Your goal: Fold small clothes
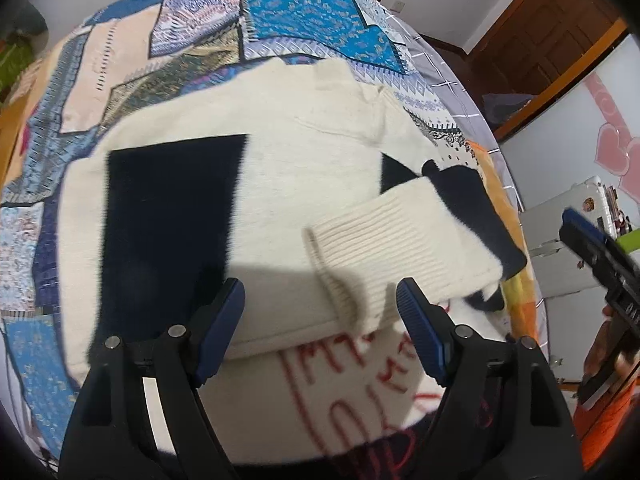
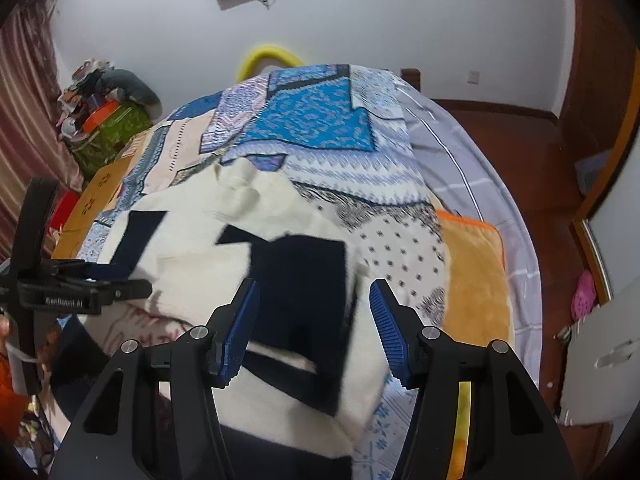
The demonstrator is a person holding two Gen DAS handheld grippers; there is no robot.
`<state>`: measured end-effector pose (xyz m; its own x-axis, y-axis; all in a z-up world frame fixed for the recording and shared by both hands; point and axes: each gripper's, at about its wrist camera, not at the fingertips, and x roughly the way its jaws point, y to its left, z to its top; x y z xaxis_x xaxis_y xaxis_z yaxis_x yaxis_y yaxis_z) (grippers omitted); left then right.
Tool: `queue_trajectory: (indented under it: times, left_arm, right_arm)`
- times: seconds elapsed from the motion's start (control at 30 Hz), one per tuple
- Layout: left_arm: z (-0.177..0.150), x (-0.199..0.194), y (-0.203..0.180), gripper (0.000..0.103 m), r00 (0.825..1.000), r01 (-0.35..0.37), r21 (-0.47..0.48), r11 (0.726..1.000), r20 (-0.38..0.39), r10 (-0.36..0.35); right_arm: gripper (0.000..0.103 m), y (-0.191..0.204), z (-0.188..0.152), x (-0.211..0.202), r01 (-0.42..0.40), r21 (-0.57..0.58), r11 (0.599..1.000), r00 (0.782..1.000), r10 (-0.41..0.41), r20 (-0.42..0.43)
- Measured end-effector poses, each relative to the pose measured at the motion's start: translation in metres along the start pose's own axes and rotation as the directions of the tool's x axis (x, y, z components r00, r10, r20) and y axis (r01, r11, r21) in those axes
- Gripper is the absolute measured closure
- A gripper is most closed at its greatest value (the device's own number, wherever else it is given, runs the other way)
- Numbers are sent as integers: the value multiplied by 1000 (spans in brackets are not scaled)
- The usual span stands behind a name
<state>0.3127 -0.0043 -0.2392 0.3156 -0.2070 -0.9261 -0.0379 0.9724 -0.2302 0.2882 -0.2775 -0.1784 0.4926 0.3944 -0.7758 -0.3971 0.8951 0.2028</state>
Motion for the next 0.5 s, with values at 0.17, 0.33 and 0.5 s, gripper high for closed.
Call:
queue_trajectory:
  times: [0.17, 0.33, 0.5]
  left_arm:
    - [5, 15, -8, 31, 998, 52, -16, 999, -20, -52]
    - [6, 24, -13, 43, 997, 65, -42, 997, -32, -66]
    - [9, 28, -11, 65, 996, 75, -73, 995, -32, -78]
  right_arm:
    - [49, -17, -5, -3, 3, 48, 999, 1000, -4, 10]
    - [33, -24, -8, -4, 5, 59, 998, 999, -7, 34]
    - [33, -23, -10, -1, -8, 52, 999, 1000, 6, 26]
